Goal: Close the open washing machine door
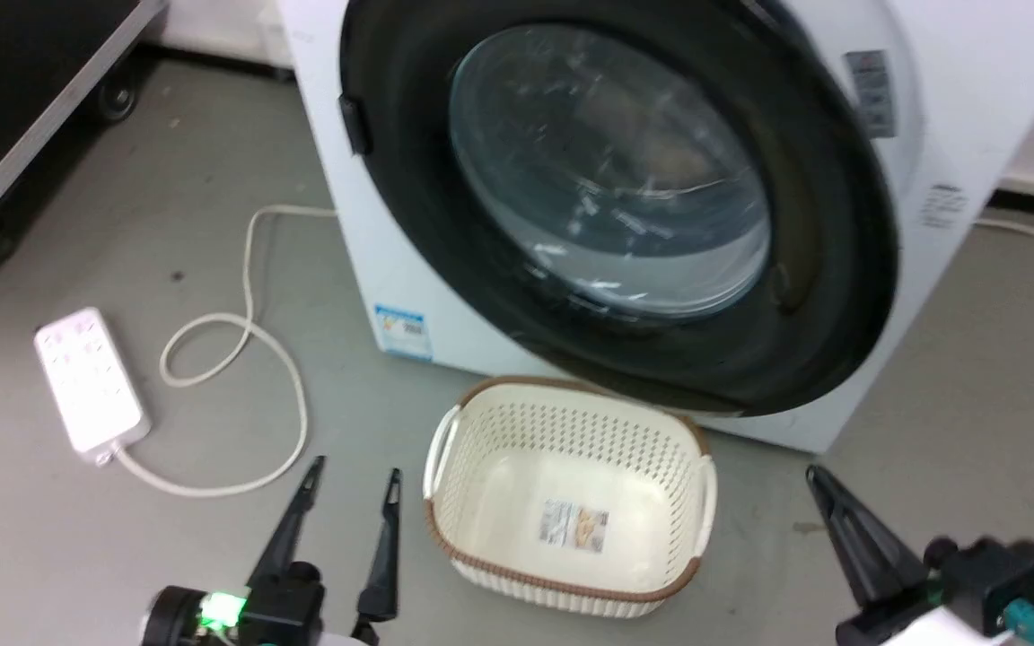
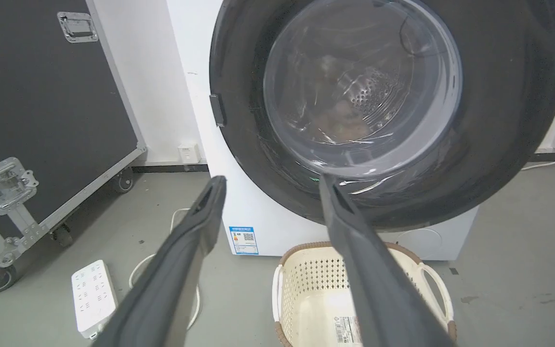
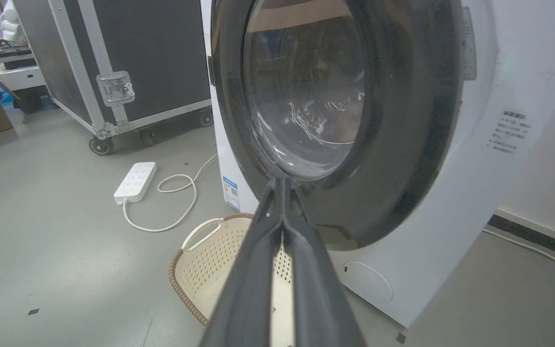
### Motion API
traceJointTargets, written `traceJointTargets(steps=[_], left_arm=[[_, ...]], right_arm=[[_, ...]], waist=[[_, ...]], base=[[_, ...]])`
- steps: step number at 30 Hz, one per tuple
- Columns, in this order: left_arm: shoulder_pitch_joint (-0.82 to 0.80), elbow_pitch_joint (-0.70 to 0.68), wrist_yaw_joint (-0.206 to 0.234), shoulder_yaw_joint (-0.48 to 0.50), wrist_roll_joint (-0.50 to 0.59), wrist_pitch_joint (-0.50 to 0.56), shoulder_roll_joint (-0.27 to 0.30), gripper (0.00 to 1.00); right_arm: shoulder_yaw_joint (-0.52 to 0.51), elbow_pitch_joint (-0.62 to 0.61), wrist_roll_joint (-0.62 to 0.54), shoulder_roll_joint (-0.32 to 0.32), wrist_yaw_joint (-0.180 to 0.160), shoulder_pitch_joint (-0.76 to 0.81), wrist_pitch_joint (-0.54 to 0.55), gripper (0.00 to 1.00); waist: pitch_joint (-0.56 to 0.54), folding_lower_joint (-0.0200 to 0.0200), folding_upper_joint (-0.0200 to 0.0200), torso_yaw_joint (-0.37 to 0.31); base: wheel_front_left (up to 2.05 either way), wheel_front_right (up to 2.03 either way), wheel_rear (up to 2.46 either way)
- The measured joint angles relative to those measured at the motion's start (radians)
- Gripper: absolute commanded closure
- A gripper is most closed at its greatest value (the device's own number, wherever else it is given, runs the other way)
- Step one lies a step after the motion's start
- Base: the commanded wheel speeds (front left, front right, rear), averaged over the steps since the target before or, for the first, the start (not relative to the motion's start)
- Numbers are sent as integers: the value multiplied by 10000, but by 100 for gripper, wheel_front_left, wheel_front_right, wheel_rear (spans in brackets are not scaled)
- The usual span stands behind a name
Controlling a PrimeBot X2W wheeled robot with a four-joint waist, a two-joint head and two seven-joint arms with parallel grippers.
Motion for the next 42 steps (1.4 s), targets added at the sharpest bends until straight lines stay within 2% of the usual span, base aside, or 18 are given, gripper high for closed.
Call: traceJointTargets(steps=[5, 10, 18, 22, 23, 29, 30, 37, 38, 39, 42], left_arm=[[-74, 2, 88, -345, 6, 0, -182, 0], [-345, -56, 222, -635, -21, 0, -368, 0], [-736, -288, 525, -984, -221, 0, -508, 0], [-910, -297, 633, -1164, -228, 0, -568, 0], [-944, -311, 732, -1296, -228, 0, -589, 0], [-1058, -318, 888, -1484, -282, 0, -606, 0], [-1097, -291, 972, -1599, -272, 0, -614, 0], [-1235, -224, 1001, -1526, -305, 0, -617, 0], [-1235, -211, 997, -1492, -324, 0, -619, 0], [-1234, -178, 980, -1429, -368, 0, -616, 0], [-1223, -29, 861, -1195, -522, 0, -598, 0]], right_arm=[[508, -121, 314, -949, 0, -1025, 238, 100], [817, 54, 1009, -2372, 0, -2543, 780, 100], [1041, 1260, 2142, -4190, 2, -4769, 1336, 100], [1187, 1990, 2606, -4660, 29, -5814, 1503, 100], [1070, 2606, 2744, -4846, 29, -6556, 1689, 100], [591, 3906, 2801, -4884, 33, -7704, 1954, 100], [497, 4468, 2796, -4650, 117, -8083, 1983, 100], [629, 5336, 2775, -4038, 109, -8325, 1563, 100], [660, 5398, 2782, -3971, 98, -8308, 1413, 67], [685, 5407, 2805, -3908, 82, -8256, 1216, 0], [880, 5306, 2832, -3678, 17, -7797, 704, 0]], waist=[[558, 2, 0, 441], [1246, 2, 0, 890], [2197, 3, 0, 1615], [2541, 3, 0, 1935], [2738, 3, 0, 2101], [2971, 2, 0, 2247], [3010, 1, 0, 2211], [2704, 1, 0, 1978], [2608, 1, 0, 1933], [2498, 1, 0, 1881], [2113, 0, 0, 1696]], base=[[0, 0, 0], [0, 0, 0], [0, 0, 0], [0, 0, 0], [0, 0, 0], [0, 0, 0], [0, 0, 0], [0, 0, 0], [0, 0, 0], [0, 0, 0], [0, 0, 0]])
